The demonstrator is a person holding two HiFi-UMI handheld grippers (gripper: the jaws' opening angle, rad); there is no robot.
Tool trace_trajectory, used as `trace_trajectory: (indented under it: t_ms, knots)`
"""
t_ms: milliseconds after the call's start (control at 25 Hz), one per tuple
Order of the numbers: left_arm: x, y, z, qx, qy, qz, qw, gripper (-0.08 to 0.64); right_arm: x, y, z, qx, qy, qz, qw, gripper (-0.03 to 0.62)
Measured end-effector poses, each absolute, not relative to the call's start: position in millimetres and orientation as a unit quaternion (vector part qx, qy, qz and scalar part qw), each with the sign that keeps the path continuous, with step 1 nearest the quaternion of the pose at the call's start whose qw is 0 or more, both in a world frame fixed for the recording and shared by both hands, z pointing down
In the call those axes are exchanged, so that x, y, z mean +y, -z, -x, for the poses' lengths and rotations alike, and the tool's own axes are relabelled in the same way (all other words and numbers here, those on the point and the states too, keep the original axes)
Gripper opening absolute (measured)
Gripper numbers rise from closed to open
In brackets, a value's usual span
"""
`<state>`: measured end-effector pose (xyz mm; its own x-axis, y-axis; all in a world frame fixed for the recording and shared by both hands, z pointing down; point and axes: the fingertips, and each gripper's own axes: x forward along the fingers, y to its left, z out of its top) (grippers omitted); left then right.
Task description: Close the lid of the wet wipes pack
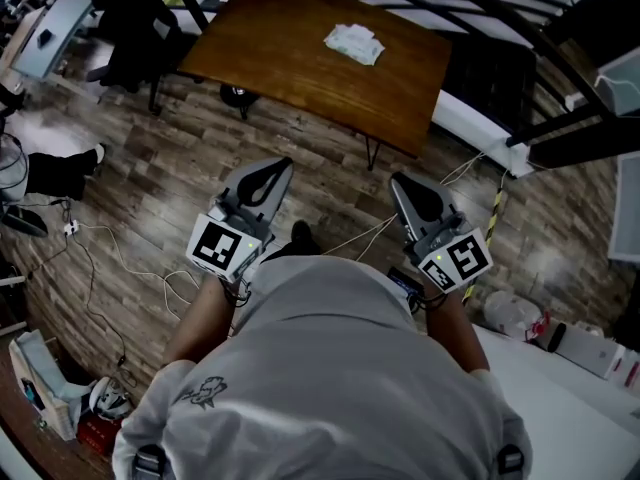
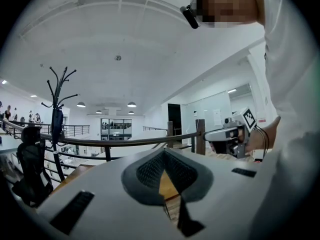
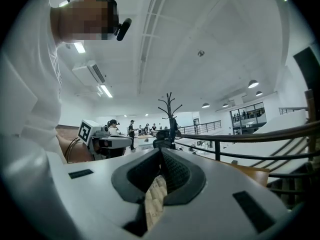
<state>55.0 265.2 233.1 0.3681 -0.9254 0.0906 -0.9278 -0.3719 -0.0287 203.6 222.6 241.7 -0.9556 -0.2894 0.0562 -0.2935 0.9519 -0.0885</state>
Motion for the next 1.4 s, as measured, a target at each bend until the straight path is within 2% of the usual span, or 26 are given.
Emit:
trace_trajectory:
  t_ms: [200, 640, 1400]
  knots:
    - [250.8, -227.6, -12.1, -0.547, -0.05, -0.836, 0.007, 0.014, 210.1, -232.8, -159.0, -0.986, -0.044, -0.159, 0.019, 0.035]
    - [222.4, -223.8, 29.3, -0.528, -0.04, -0.849, 0.007, 0.014, 194.6, -238.5, -99.0, -0.986, -0.04, -0.158, 0.028, 0.035]
    - [124.0, -229.5, 51.6, -0.547, -0.054, -0.835, 0.009, 0.014, 88.3, -245.9, -61.0, -0.991, -0.051, -0.115, 0.038, 0.035]
